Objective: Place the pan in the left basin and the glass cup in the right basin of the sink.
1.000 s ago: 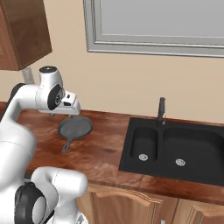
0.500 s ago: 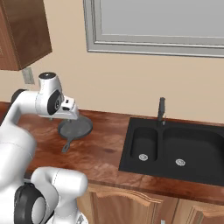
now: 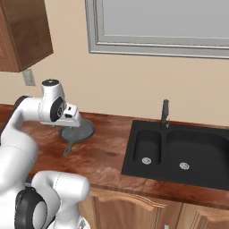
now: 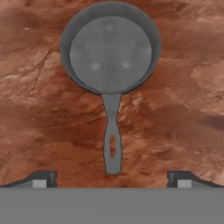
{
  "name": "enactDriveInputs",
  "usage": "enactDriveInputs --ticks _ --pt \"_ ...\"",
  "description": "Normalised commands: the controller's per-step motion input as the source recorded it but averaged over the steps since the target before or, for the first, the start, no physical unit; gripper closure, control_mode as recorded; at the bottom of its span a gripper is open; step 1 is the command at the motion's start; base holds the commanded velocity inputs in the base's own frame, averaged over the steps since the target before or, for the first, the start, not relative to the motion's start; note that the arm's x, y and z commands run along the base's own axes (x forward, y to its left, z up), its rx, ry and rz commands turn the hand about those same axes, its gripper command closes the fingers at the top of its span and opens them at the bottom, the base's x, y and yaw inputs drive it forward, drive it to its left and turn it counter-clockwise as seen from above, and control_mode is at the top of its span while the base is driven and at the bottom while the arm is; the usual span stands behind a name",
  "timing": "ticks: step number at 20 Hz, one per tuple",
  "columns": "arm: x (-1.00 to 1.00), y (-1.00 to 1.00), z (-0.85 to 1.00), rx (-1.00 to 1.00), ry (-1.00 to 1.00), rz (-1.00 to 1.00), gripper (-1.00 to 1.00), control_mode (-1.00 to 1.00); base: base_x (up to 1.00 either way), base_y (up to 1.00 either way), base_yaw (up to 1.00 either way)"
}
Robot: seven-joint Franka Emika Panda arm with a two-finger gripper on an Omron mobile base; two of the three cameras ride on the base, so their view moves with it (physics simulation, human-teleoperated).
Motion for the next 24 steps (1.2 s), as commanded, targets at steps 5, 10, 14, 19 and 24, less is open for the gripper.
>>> enactDriveInputs --ticks 5,10,14,19,24 --pt "0.02 0.03 -0.27 0.00 0.00 0.00 -1.00 -1.00 0.00 0.00 0.00" --pt "0.03 0.04 -0.27 0.01 0.00 0.00 -1.00 -1.00 0.00 0.00 0.00" --pt "0.03 0.02 -0.27 0.01 0.00 0.00 -1.00 -1.00 0.00 0.00 0.00" --pt "0.02 0.02 -0.28 0.00 0.00 0.00 -1.00 -1.00 0.00 0.00 0.00" --pt "0.05 0.04 -0.29 0.00 0.00 0.00 -1.00 -1.00 0.00 0.00 0.00"
